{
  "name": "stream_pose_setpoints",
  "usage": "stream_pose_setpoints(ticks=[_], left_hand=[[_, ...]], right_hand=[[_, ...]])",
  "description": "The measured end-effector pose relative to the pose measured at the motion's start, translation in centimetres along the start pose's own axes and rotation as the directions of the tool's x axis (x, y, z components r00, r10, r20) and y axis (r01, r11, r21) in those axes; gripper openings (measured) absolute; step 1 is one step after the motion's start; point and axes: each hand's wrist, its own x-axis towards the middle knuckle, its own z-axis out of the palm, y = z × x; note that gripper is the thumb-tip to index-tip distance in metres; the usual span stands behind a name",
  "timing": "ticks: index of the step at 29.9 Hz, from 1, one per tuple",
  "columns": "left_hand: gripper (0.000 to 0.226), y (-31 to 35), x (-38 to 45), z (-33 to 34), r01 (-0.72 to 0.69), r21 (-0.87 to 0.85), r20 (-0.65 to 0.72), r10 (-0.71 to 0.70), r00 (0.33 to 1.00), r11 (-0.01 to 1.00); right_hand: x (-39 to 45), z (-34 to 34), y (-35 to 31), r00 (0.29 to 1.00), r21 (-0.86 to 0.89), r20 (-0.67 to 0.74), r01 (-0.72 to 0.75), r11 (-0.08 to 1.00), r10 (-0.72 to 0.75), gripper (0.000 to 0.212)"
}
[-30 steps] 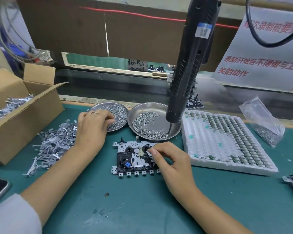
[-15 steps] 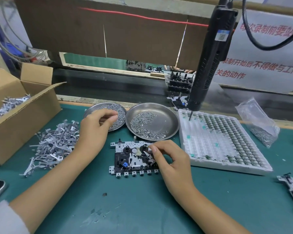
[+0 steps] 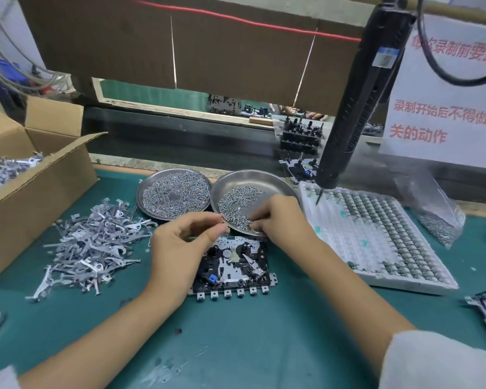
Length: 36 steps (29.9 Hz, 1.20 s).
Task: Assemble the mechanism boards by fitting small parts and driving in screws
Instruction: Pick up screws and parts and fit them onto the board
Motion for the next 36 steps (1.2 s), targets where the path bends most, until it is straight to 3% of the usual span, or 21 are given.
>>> stream_pose_setpoints(ticks=[7,15,19,25,29,36], left_hand=[[0.017,0.1,-0.7,0.3,-0.085,0.074,0.084,0.079,0.993,0.994],[0.019,0.1,-0.6,0.2,-0.091,0.079,0.075,0.085,0.994,0.993],[0.019,0.3,-1.0,0.4,-0.122,0.09,0.083,0.114,0.99,0.988],[0.022,0.5,-1.3,0.5,-0.159,0.089,0.087,0.152,0.985,0.983],[0.022,0.6,-1.3,0.6,-0.148,0.058,0.082,0.143,0.986,0.987],[0.026,0.5,-1.3,0.6,-0.154,-0.001,0.12,0.153,0.981,0.988]], right_hand=[[-1.0,0.0,0.5,0.987,0.135,-0.161,0.044,0.99,-0.022,0.006],[-2.3,-0.4,0.2,0.975,0.326,-0.22,0.086,0.942,-0.013,0.006],[-4.5,-0.6,-0.2,0.991,0.72,-0.122,0.046,0.692,0.061,0.01],[-7.1,0.2,-0.8,0.996,0.908,0.067,-0.089,0.409,0.066,0.01],[-7.3,0.5,-1.1,0.989,0.942,0.144,-0.145,0.302,0.025,0.009],[-7.4,0.2,-1.1,0.983,0.956,0.182,-0.167,0.242,-0.04,0.013]])
